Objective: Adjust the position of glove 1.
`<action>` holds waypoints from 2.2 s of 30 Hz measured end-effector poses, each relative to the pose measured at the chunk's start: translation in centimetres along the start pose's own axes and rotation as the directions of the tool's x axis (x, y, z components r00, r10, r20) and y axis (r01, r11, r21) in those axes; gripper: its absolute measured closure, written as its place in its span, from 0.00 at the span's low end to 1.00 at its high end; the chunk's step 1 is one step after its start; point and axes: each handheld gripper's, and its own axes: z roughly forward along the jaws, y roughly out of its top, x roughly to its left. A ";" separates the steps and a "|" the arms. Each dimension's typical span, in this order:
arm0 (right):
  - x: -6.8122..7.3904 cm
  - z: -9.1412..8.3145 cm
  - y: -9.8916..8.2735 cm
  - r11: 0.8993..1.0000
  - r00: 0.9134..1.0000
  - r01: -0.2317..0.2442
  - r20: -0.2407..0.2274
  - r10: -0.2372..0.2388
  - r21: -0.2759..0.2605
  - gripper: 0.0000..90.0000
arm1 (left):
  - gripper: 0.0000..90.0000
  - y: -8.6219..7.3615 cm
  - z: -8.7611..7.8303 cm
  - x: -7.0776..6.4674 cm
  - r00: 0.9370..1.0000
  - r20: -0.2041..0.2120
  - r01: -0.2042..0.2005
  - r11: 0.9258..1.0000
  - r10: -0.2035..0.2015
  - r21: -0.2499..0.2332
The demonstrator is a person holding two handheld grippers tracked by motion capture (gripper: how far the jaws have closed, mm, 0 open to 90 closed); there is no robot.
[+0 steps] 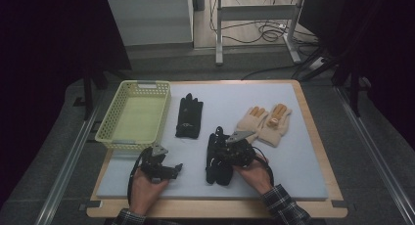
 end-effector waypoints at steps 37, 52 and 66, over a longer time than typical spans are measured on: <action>-2.4 3.0 7.4 0.999 0.999 0.044 0.005 -0.044 -0.013 0.53 | 0.04 0.0 0.0 0.0 1.000 0.000 -0.001 1.000 0.001 0.001; -4.3 9.3 12.1 0.998 0.998 0.057 0.017 -0.057 0.034 0.67 | 0.04 0.0 0.0 0.0 1.000 0.002 0.005 1.000 -0.005 -0.001; -5.7 14.2 14.2 0.997 0.998 0.058 0.012 -0.059 0.060 0.39 | 0.04 0.0 0.0 0.0 1.000 0.003 0.006 1.000 -0.006 -0.004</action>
